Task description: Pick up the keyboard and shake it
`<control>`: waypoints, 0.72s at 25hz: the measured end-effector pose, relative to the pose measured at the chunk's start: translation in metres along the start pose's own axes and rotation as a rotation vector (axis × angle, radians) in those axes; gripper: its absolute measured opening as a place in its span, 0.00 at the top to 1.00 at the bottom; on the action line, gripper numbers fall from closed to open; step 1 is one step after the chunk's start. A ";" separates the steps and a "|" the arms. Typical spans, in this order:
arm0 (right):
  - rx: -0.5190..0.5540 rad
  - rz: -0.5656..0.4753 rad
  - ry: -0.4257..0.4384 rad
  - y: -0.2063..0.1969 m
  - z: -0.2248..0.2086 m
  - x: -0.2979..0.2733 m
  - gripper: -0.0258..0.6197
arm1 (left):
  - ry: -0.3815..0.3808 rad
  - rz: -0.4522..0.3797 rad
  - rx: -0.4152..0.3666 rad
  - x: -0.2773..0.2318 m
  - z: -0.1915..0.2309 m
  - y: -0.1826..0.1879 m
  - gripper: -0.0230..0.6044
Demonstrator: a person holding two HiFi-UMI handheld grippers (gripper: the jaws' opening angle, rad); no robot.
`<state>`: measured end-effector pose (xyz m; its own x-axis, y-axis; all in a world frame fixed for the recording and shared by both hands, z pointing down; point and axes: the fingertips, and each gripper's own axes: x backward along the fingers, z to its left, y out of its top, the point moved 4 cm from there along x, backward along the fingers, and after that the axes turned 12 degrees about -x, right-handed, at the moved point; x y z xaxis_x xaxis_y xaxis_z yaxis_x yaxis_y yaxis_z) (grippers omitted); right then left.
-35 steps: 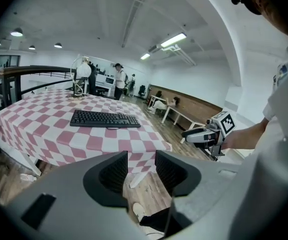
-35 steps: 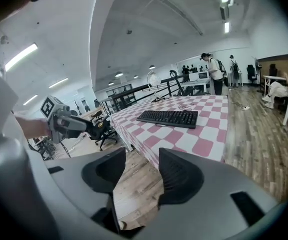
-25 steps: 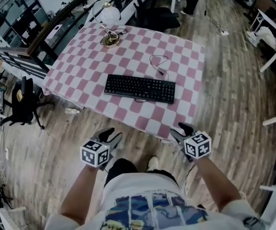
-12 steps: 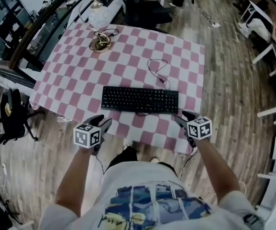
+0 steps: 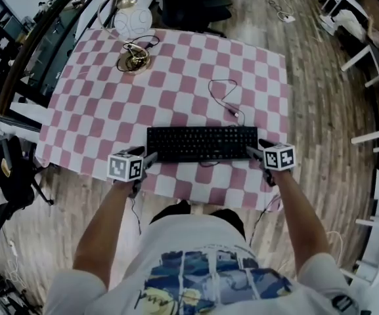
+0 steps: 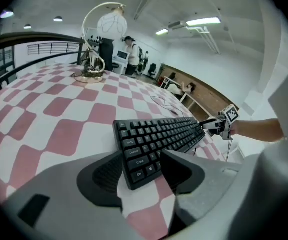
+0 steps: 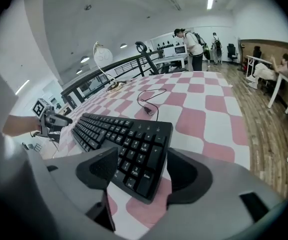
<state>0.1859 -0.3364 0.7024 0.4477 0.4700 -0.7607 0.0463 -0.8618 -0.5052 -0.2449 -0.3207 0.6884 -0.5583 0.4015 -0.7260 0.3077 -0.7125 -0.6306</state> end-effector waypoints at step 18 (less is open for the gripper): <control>-0.108 0.118 0.023 0.008 -0.008 -0.036 0.37 | -0.095 0.093 0.092 -0.050 0.024 0.002 0.53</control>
<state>0.1768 -0.3615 0.7290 0.4763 0.3611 -0.8017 0.0879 -0.9268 -0.3652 -0.2350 -0.3562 0.7299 -0.6021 0.2782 -0.7484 0.2918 -0.7958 -0.5306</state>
